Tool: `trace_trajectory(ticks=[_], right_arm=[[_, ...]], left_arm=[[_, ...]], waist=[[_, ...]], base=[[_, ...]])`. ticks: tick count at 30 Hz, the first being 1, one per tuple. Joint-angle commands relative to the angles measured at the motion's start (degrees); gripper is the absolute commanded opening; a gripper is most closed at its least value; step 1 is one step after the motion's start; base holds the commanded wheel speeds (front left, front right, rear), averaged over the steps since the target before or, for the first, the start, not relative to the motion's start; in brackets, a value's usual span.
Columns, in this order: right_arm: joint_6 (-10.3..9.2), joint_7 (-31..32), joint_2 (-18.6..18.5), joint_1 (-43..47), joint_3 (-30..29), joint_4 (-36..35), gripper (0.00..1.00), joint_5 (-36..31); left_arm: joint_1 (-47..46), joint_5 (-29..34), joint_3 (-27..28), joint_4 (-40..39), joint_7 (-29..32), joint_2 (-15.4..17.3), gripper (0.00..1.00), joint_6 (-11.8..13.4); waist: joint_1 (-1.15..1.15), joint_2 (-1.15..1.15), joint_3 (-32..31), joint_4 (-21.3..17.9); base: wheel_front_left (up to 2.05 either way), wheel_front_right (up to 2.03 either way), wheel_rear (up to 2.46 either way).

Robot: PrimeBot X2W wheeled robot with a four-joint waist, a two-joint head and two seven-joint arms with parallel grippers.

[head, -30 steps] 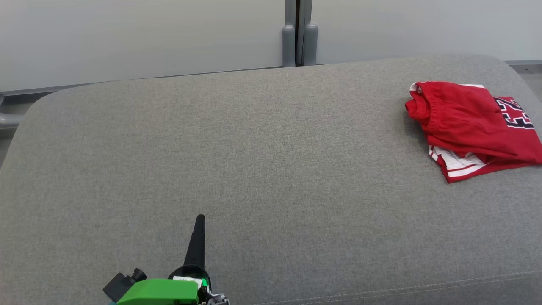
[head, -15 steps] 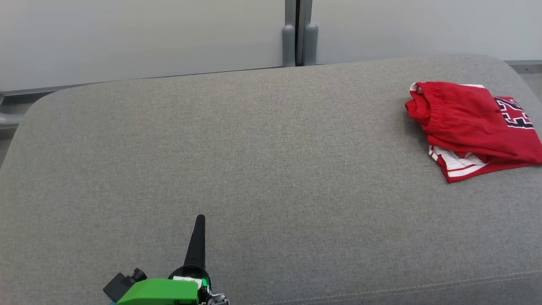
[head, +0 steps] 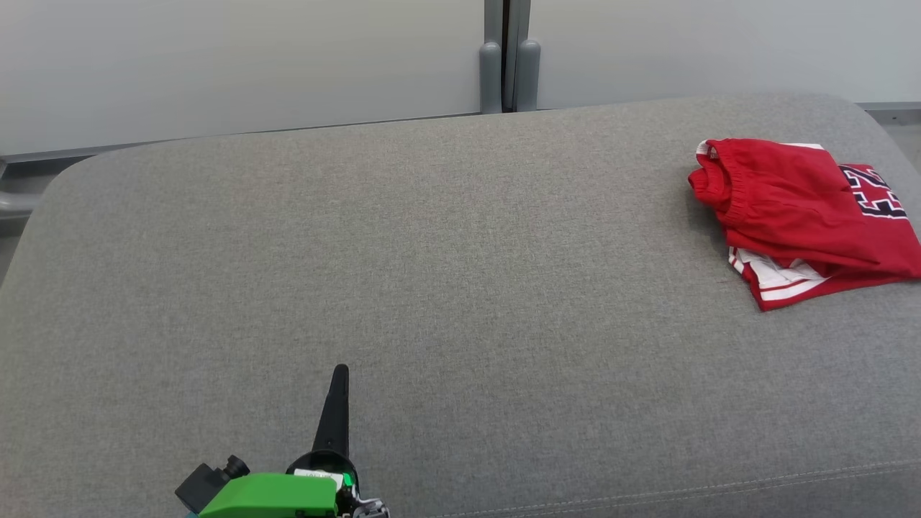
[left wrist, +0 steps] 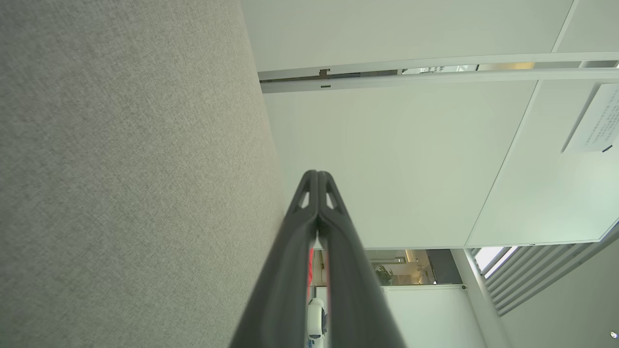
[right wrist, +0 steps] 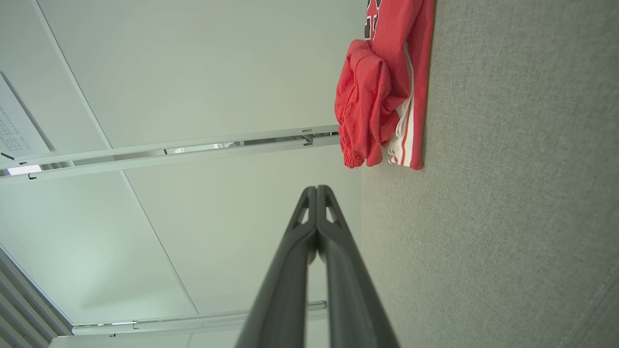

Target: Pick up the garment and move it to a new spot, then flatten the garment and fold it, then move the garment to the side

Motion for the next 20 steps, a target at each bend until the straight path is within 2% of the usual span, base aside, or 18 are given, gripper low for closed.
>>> trace_trajectory(ticks=[1,20], right_arm=[[0.04,0.16,0.0,-0.55,-0.07,0.07,0.0,0.02],[0.04,0.18,0.0,-0.56,-0.08,0.07,0.0,0.0]], left_arm=[[0.59,0.14,0.16,-0.17,-0.1,0.07,0.0,-0.24],[0.58,0.14,0.16,-0.18,-0.1,0.07,0.0,-0.24]], waist=[[0.0,0.0,0.0,0.0],[0.0,0.0,0.0,0.0]], base=[[0.0,0.0,0.0],[0.0,0.0,0.0]])
